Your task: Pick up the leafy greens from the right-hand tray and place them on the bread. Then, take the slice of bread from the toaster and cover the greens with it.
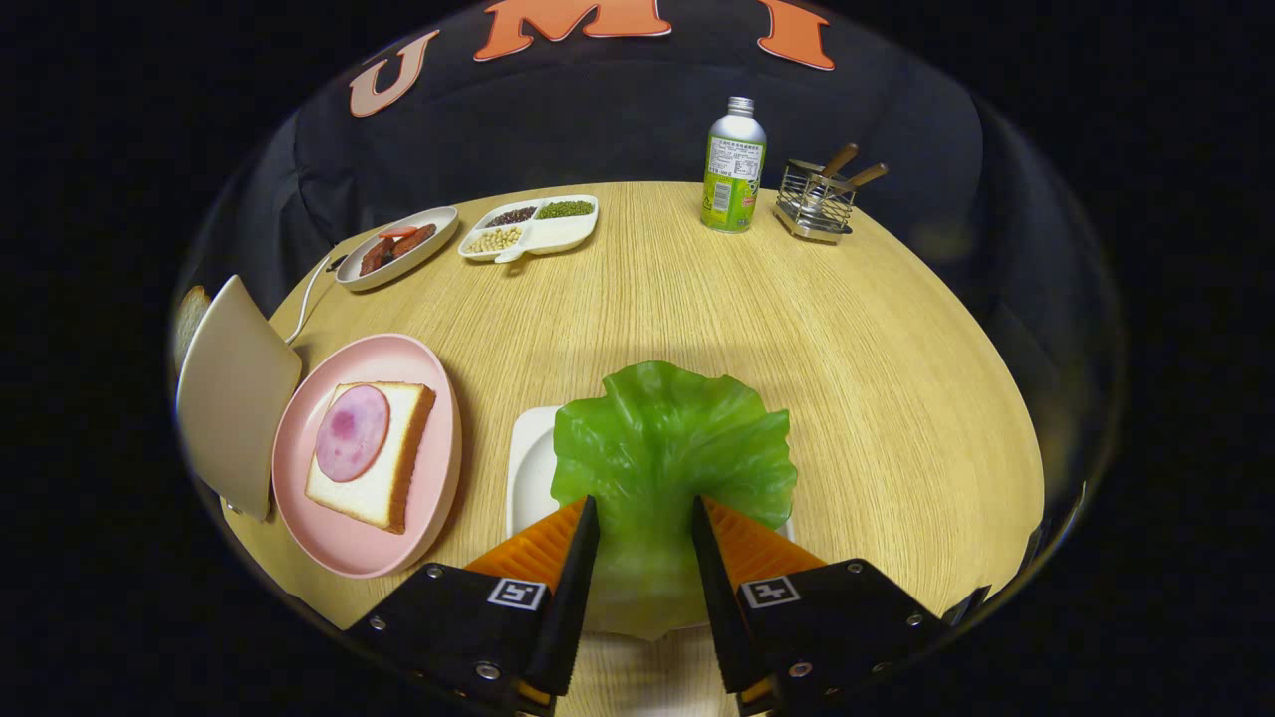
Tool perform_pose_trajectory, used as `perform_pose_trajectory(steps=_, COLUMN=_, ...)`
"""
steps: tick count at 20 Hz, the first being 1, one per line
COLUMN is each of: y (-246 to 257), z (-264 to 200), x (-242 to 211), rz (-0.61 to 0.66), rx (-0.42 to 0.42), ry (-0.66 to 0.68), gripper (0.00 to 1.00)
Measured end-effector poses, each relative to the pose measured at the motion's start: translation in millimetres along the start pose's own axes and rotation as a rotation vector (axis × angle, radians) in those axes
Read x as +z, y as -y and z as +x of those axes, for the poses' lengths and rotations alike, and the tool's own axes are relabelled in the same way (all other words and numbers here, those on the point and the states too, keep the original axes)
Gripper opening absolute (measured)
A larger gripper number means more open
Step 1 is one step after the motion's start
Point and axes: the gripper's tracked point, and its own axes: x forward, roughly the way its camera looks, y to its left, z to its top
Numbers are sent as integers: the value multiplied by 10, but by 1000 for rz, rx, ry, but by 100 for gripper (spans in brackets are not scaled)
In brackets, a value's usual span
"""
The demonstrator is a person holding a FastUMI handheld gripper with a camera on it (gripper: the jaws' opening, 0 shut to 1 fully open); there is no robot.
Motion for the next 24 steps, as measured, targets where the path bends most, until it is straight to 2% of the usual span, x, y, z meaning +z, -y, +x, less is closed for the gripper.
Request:
perform_pose_trajectory(steps=1, y=-11, z=-4, x=-5, rz=-2, rx=-1, ry=0, gripper=55)
perform_pose_trajectory(steps=5, y=-16, z=-12, x=-10, rz=-8, rx=-12, ry=2, gripper=34)
perform_pose_trajectory(steps=6, y=-8, z=-16, x=0, rz=-6, rx=-18, ry=3, gripper=26)
perform_pose_trajectory(steps=10, y=1, z=-42, x=12, rz=-6, rx=-36, ry=8, gripper=2)
perform_pose_trajectory(steps=24, y=-136, z=-644, x=542, rz=-28, rx=-43, ry=139, gripper=1)
